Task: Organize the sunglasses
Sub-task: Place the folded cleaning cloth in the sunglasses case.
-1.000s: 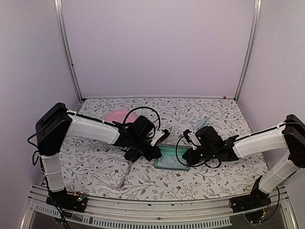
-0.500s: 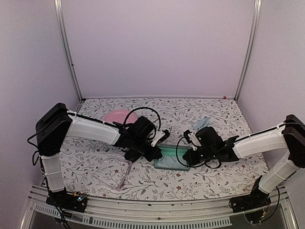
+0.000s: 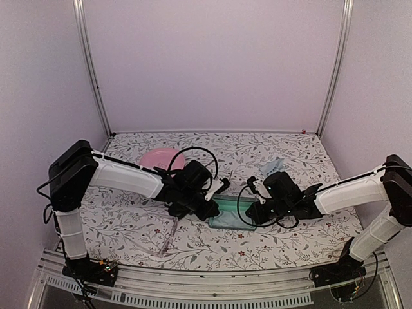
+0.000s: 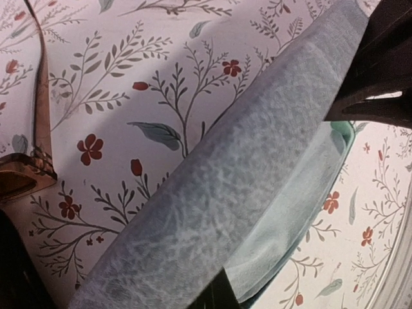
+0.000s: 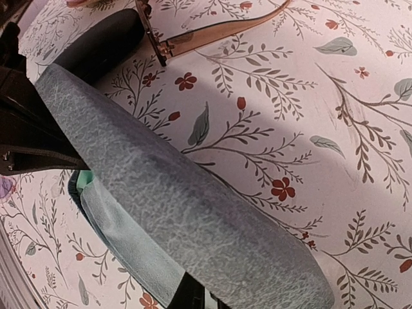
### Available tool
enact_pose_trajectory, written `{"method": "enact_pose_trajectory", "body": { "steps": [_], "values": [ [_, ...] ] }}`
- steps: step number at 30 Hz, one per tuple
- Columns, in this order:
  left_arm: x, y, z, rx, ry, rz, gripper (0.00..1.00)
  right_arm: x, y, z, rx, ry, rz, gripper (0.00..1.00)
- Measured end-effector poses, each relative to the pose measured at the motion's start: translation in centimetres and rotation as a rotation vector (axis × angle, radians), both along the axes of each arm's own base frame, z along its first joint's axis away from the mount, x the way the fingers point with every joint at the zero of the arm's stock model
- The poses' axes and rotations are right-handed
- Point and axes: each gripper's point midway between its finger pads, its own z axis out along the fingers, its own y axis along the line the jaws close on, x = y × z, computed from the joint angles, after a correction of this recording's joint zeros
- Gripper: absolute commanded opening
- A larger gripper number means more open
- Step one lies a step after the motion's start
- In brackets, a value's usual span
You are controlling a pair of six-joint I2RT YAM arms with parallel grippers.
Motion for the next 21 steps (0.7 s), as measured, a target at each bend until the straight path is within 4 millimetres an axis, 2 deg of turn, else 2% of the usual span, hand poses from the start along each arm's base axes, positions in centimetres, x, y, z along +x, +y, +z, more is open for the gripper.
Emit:
{"method": "enact_pose_trajectory", "body": {
  "steps": [9, 12, 21],
  "values": [
    [-0.17, -0.12, -0.05, 0.006, -0.004, 0.013, 0.12, -0.21, 0.01, -0.11, -0.005, 0.005, 0.003, 0.18],
    [-0.11, -0.09, -0.08, 0.01, -0.008, 0.021, 0.17, -0.31, -0.2, -0.28, -0.015, 0.011, 0.0, 0.24],
    [-0.09, 0.17, -0.1, 0.025, -0.027, 0.039, 0.24, -0.64, -0.47, 0.28, -0.02, 0.009, -0.011, 0.29]
  ]
}}
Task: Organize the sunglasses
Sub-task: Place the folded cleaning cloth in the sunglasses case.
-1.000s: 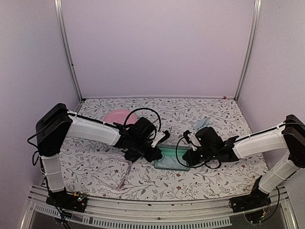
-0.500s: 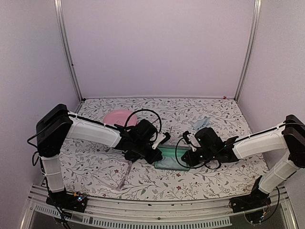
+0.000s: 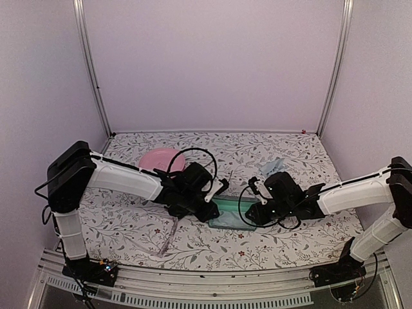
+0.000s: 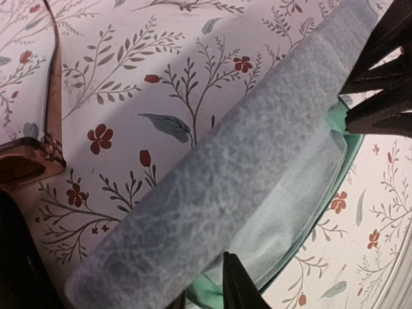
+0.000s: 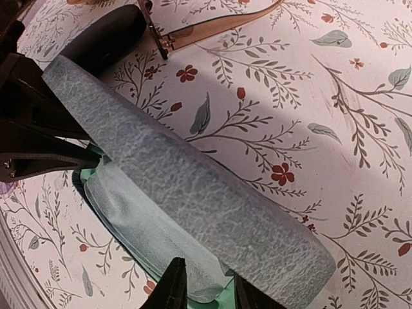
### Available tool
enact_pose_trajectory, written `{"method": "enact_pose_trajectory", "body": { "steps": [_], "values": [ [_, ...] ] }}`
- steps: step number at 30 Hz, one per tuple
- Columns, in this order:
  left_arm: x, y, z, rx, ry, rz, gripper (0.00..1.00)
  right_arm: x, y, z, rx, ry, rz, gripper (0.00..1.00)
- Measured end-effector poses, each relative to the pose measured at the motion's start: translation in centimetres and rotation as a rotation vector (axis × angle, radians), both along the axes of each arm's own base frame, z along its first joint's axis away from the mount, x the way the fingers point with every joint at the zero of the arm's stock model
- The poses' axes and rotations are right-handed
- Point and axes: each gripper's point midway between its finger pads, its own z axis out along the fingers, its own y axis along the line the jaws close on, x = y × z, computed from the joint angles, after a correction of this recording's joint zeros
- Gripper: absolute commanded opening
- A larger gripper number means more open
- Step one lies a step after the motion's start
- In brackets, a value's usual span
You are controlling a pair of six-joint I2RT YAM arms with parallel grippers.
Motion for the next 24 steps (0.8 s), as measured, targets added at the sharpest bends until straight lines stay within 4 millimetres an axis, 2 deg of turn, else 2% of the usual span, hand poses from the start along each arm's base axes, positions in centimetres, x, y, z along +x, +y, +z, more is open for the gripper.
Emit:
{"method": "enact_pose_trajectory", "body": {
  "steps": [3, 11, 15, 19, 24],
  "values": [
    [-0.1, 0.3, 0.4, 0.001, -0.006, 0.009, 0.28, -0.1, 0.1, 0.4, 0.008, -0.004, -0.001, 0.3],
    [-0.9, 0.8, 2.9, -0.045, -0.036, 0.027, 0.4, -1.1, 0.0, 1.5, 0.042, -0.008, 0.0, 0.33],
    [-1.9, 0.8, 2.9, -0.079, -0.021, 0.014, 0.43, -1.8, -0.6, 1.2, 0.049, 0.007, -0.011, 0.33],
    [-3.0, 0.3, 2.6, -0.121, 0.012, -0.013, 0.44, -1.8, -0.7, 1.3, 0.059, 0.014, -0.023, 0.34],
    [-3.7, -1.4, 2.9, -0.196, 0.034, -0.056, 0.44, -1.8, -0.7, 1.3, 0.059, 0.019, -0.033, 0.34]
  ]
}}
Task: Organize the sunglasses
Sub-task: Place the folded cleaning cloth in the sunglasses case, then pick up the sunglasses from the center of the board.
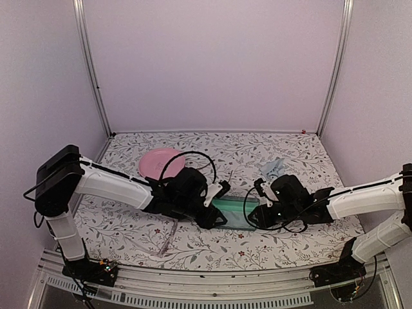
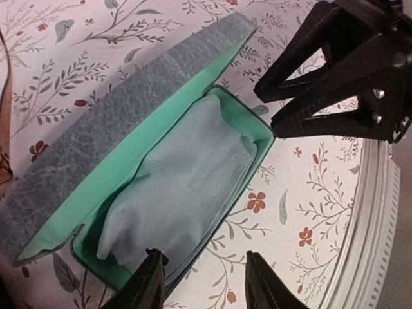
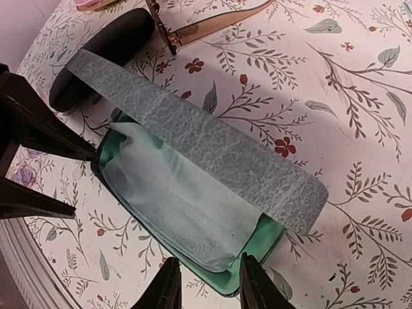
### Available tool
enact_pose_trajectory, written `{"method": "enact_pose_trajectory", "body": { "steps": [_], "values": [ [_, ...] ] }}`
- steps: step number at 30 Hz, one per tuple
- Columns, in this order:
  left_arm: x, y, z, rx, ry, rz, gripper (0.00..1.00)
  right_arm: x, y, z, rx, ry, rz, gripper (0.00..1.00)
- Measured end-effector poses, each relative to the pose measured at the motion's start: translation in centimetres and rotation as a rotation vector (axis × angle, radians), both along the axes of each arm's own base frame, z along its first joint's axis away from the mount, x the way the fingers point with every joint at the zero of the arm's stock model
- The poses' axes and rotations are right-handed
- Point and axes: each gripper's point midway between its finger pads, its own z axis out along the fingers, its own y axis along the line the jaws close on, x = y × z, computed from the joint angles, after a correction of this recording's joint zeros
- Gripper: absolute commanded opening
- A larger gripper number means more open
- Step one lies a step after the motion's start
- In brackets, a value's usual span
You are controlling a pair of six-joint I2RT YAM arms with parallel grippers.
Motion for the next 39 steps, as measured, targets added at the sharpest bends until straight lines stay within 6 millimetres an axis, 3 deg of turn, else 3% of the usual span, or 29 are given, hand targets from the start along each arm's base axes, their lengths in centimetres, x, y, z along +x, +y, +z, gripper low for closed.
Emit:
{"method": "enact_pose_trajectory", "body": {
  "steps": [10, 26, 39],
  "values": [
    [-0.1, -0.8, -3.4, 0.035, 0.045, -0.02, 0.45, 0.0, -0.2, -0.2, -0.008, 0.017, -0.023, 0.34],
    [0.6, -1.0, -3.4, 0.043, 0.008, -0.009, 0.51, 0.2, -0.5, -0.2, -0.01, 0.016, -0.046, 0.39],
    [0.9, -1.3, -4.1, 0.05, 0.007, -0.005, 0.55, 0.5, -1.2, 1.9, 0.014, -0.027, -0.081, 0.53]
  ]
}}
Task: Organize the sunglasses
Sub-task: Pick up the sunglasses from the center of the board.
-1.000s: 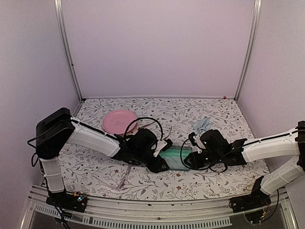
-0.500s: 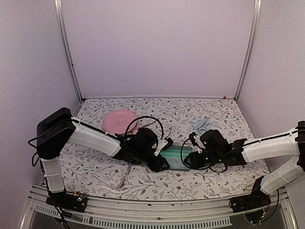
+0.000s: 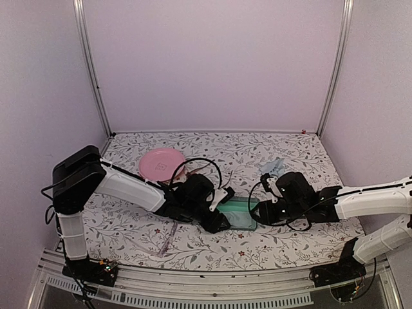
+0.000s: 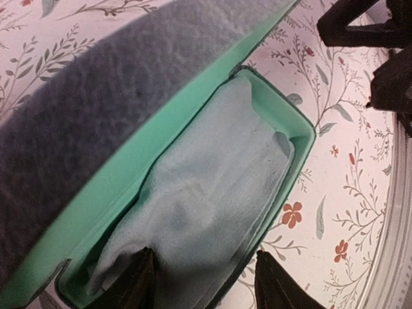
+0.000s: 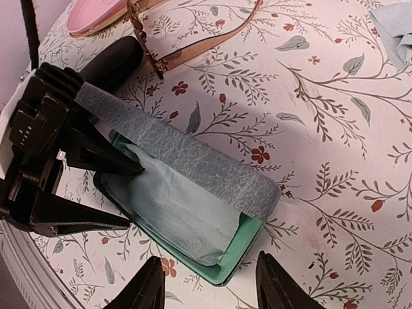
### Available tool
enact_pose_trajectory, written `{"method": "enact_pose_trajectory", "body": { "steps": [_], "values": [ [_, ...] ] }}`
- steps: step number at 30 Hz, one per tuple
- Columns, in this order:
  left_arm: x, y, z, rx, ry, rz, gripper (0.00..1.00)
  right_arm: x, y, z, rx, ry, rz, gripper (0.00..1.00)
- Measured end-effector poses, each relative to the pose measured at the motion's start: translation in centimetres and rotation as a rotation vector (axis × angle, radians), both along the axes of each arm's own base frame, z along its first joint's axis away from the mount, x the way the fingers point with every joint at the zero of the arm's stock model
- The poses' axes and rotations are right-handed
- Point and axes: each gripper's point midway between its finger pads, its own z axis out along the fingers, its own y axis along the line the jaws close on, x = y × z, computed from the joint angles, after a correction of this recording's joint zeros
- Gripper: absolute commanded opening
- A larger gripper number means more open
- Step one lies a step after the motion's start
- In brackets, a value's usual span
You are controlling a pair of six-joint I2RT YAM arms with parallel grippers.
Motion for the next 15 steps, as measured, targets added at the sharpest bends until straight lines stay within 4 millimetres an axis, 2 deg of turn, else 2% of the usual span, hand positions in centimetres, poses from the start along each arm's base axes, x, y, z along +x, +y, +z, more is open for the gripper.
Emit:
{"method": "enact_pose_trajectory", "body": {
  "steps": [4, 7, 15],
  "values": [
    [0.0, 0.1, 0.4, 0.001, -0.003, 0.003, 0.56, 0.0, -0.6, 0.0, -0.019, 0.001, -0.019, 0.64],
    [0.0, 0.3, 1.5, -0.005, -0.016, 0.009, 0.58, 0.2, -1.1, 0.8, -0.033, -0.007, -0.039, 0.68],
    [0.4, 0.6, 6.9, -0.076, -0.089, 0.022, 0.66, 2.7, -2.1, 4.9, -0.007, -0.071, -0.123, 0.73]
  ]
}}
